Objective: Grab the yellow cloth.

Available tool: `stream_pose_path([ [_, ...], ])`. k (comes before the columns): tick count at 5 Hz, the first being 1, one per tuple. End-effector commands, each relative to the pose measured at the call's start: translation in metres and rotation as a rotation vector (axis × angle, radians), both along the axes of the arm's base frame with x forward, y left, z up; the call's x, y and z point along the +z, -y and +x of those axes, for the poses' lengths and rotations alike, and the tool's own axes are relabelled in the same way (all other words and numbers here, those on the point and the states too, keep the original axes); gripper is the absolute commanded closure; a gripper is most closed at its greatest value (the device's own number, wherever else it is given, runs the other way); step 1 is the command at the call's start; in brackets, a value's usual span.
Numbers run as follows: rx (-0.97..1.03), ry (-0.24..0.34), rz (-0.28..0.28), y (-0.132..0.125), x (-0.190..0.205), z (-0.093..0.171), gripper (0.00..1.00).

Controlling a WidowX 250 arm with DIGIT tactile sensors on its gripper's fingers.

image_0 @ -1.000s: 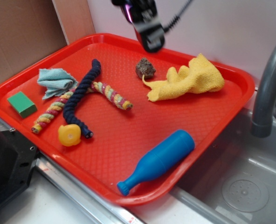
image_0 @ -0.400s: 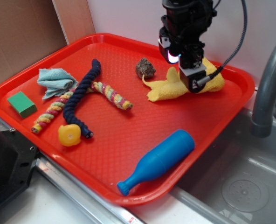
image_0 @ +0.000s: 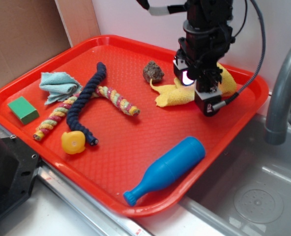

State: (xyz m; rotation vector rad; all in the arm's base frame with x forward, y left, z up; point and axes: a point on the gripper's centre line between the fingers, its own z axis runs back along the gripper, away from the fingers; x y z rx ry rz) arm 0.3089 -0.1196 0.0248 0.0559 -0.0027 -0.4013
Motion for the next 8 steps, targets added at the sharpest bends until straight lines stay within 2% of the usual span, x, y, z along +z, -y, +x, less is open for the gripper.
stream_pose_path([
  [1, 0.033, 0.039, -0.030, 0.001, 0.010, 0.002, 1.00],
  [2, 0.031, 0.009, -0.025, -0.006, 0.017, -0.004, 1.00],
  [3, 0.072, 0.012, -0.007, -0.016, 0.059, -0.026, 1.00],
  [4, 0.150, 0.033, -0.031, -0.026, 0.108, -0.062, 1.00],
  [5, 0.328, 0.049, -0.020, -0.035, 0.158, -0.096, 1.00],
  [6, 0.476, 0.120, -0.007, -0.047, 0.205, -0.120, 1.00],
  [7, 0.526, 0.135, -0.001, -0.062, 0.243, -0.105, 1.00],
  [8, 0.541, 0.126, 0.042, -0.070, 0.255, -0.083, 1.00],
])
